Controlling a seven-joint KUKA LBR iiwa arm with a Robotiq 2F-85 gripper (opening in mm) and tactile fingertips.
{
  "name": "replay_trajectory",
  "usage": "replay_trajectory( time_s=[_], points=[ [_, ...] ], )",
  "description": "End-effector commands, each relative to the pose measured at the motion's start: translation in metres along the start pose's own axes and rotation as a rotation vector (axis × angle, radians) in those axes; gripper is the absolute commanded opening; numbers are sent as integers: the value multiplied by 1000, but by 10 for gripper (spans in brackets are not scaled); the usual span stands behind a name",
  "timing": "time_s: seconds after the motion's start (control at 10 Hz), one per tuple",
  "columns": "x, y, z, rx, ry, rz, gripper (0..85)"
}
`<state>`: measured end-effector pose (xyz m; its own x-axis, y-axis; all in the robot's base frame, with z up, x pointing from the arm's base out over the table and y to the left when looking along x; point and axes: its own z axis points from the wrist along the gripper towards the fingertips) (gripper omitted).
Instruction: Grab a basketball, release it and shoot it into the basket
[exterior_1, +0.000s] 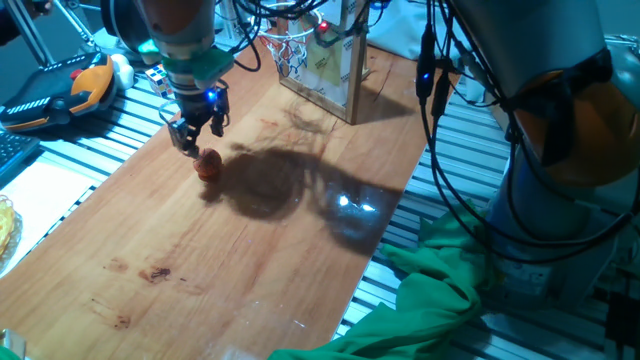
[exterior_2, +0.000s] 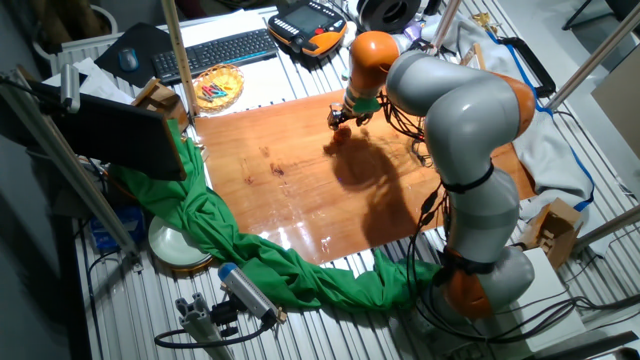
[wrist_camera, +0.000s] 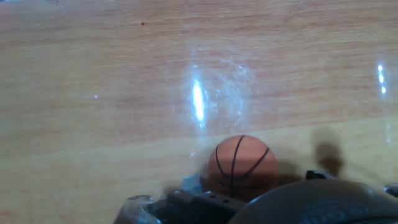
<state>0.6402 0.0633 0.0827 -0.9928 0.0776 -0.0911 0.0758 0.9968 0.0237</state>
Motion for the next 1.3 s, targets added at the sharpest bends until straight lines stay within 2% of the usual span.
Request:
replay_trajectory(
  time_s=[0.0,0.2,0.3,0.6,0.8,1.2],
  points=[
    [-2,0,5,-5,7,-1,850],
    [-4,2,17,-3,11,3,850],
    [-3,5,20,11,6,2,850],
    [-7,2,28,-8,19,-1,850],
    [-5,6,34,0,5,8,850],
    [-5,6,38,0,3,11,850]
  ],
)
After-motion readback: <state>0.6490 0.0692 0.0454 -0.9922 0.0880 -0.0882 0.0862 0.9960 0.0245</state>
